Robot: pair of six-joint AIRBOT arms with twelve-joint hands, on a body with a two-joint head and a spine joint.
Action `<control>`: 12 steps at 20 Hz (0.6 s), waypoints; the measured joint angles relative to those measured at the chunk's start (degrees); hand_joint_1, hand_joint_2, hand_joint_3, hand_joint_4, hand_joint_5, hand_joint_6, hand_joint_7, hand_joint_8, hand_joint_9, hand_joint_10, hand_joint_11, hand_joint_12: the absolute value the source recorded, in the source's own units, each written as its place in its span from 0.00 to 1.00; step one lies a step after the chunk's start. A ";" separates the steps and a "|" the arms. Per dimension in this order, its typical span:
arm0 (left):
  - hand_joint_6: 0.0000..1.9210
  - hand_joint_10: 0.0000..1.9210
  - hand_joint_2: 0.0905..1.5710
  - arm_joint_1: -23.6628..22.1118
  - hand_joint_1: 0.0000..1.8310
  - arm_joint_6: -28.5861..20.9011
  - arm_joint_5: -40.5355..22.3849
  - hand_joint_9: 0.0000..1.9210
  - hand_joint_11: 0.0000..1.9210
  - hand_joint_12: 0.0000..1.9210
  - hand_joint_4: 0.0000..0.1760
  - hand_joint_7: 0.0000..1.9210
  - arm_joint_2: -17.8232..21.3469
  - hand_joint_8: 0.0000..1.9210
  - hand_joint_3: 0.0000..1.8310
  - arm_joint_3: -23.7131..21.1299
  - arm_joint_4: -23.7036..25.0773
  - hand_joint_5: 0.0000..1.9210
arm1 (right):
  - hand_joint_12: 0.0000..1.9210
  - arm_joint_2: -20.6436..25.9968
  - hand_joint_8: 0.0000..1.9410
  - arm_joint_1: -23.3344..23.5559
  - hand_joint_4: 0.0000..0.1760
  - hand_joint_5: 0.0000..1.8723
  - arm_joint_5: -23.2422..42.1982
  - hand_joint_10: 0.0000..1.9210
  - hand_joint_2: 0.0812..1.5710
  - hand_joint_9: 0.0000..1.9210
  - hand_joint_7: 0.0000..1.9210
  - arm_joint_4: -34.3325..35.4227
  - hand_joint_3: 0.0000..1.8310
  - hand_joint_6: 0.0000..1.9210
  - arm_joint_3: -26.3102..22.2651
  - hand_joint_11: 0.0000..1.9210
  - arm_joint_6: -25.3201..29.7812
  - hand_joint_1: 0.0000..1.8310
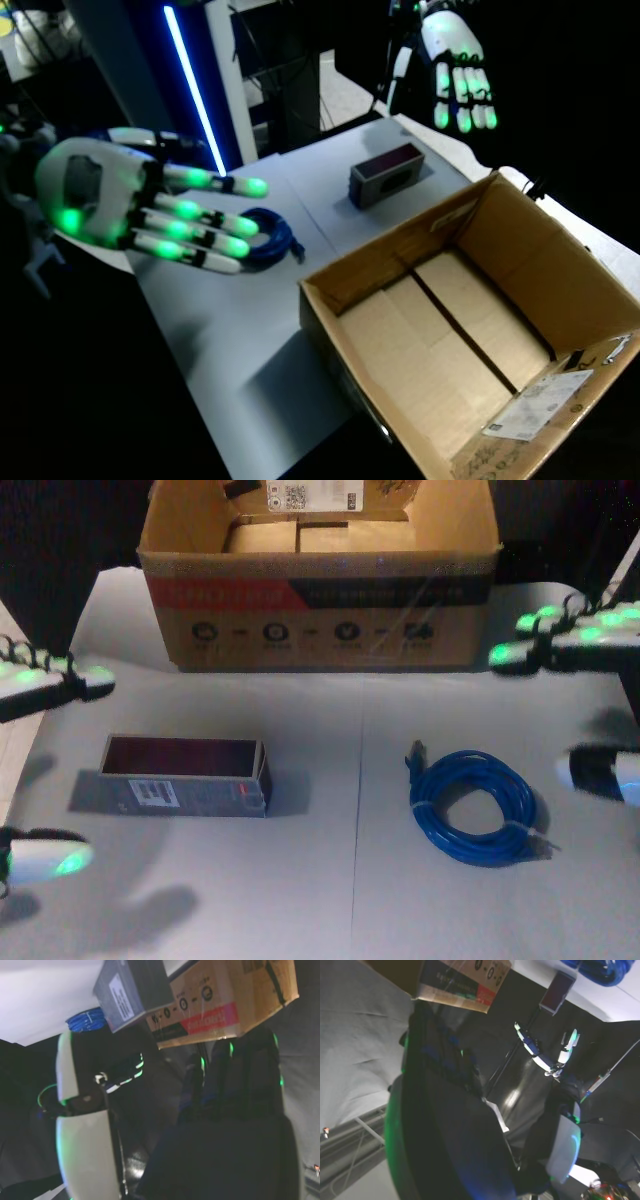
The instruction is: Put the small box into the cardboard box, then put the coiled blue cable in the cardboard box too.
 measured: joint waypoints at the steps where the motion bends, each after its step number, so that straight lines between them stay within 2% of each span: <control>1: 0.00 0.00 0.51 -0.02 0.33 -0.02 0.00 0.13 0.11 0.04 1.00 0.16 0.00 0.00 0.00 0.00 0.39 0.17 | 0.13 -0.11 0.00 0.00 0.77 0.25 -0.28 0.00 0.78 0.09 0.14 0.02 0.00 0.00 0.00 0.00 0.00 0.34; 3: 0.00 0.00 0.51 -0.46 0.34 -0.02 0.24 0.14 0.11 0.03 1.00 0.15 -0.11 0.00 0.00 0.11 0.44 0.16 | 0.17 -0.17 0.00 0.00 0.69 0.26 -0.37 0.00 0.78 0.10 0.15 -0.24 0.00 0.00 0.44 0.00 0.02 0.36; 4: 0.00 0.00 0.50 -1.20 0.36 0.04 0.55 0.15 0.11 0.03 1.00 0.15 -0.44 0.00 0.00 0.50 0.70 0.17 | 0.18 -0.22 0.00 0.00 0.71 0.27 -0.37 0.00 0.78 0.10 0.15 0.26 0.00 0.00 0.55 0.00 0.00 0.35; 5: 0.00 0.01 0.50 -2.82 0.36 0.00 1.38 0.15 0.11 0.03 1.00 0.15 -0.79 0.00 0.00 1.03 1.42 0.17 | 0.18 -0.24 0.00 0.00 0.70 0.27 -0.37 0.00 0.79 0.10 0.15 0.24 0.00 0.00 0.59 0.00 -0.02 0.35; 7: 0.00 0.00 0.49 -8.22 0.39 -0.11 3.72 0.16 0.18 0.03 0.95 0.16 -2.73 0.00 0.00 2.89 4.35 0.17 | 0.13 -0.26 0.00 0.00 0.67 0.27 -0.42 0.00 0.78 0.09 0.14 0.02 0.00 0.00 0.59 0.00 0.00 0.37; 8: 0.00 0.01 0.48 -10.88 0.43 -0.09 4.98 0.18 0.21 0.04 0.88 0.17 -4.04 0.00 0.00 3.93 5.88 0.18 | 0.12 -0.26 0.00 0.00 0.67 0.28 -0.37 0.00 0.78 0.08 0.14 0.02 0.00 0.00 0.59 0.00 0.00 0.38; 9: 0.00 0.01 0.50 -13.73 0.42 -0.22 6.75 0.20 0.23 0.03 0.84 0.18 -5.73 0.00 0.00 5.22 7.54 0.18 | 0.12 -0.26 0.00 0.00 0.68 0.28 -0.39 0.00 0.77 0.08 0.14 0.07 0.00 0.00 0.59 0.00 0.00 0.39; 10: 0.00 0.01 0.51 -15.85 0.43 -0.98 8.57 0.26 0.27 0.06 0.76 0.20 -7.41 0.00 0.00 6.40 8.52 0.19 | 0.12 -0.26 0.00 0.00 0.71 0.29 -0.42 0.00 0.77 0.08 0.14 0.07 0.00 0.00 0.59 0.00 0.00 0.39; 11: 0.00 0.00 0.54 -19.12 0.45 -2.78 13.05 0.31 0.10 0.60 0.69 0.24 -10.47 0.00 0.00 8.90 10.67 0.22 | 0.12 -0.26 0.00 0.00 0.70 0.29 -0.39 0.00 0.77 0.08 0.14 0.07 0.00 0.00 0.61 0.00 0.00 0.39; 12: 0.00 0.01 0.55 -19.74 0.46 -2.89 13.92 0.32 0.09 0.65 0.65 0.25 -11.02 0.00 0.00 9.29 10.88 0.23 | 0.11 -0.26 0.00 0.00 0.76 0.27 -0.39 0.00 0.77 0.08 0.14 0.07 0.00 0.00 0.61 0.00 0.02 0.39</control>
